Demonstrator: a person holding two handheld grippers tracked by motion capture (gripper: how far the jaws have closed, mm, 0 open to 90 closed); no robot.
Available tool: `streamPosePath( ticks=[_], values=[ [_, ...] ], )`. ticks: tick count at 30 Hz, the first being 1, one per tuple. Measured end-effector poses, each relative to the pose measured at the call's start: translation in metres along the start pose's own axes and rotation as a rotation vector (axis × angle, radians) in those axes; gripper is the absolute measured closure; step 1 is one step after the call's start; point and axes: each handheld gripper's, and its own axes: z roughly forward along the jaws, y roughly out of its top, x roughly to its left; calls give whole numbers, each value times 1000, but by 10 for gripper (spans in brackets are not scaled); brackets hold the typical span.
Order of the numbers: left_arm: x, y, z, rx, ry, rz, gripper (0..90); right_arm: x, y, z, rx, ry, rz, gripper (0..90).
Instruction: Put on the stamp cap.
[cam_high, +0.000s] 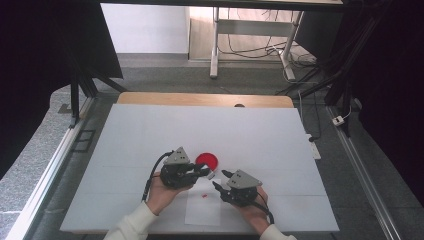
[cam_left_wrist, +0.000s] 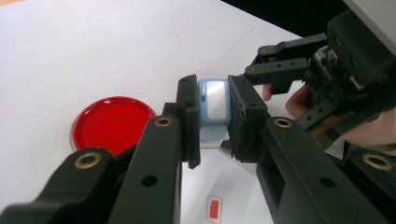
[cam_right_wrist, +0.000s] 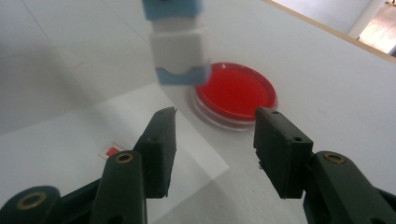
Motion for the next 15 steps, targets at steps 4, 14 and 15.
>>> streamPosePath(
  ticks=[4, 14, 15],
  values=[
    [2, 1, -3, 3, 5, 8, 755, -12, -6, -10, 14, -2, 29, 475],
    [6, 2, -11, -2, 10, 14, 755, -51, -31, -47, 51, -33, 106, 468],
    [6, 2, -12, -6, 11, 12, 755, -53, -33, -51, 45, -42, 109, 468]
  ],
)
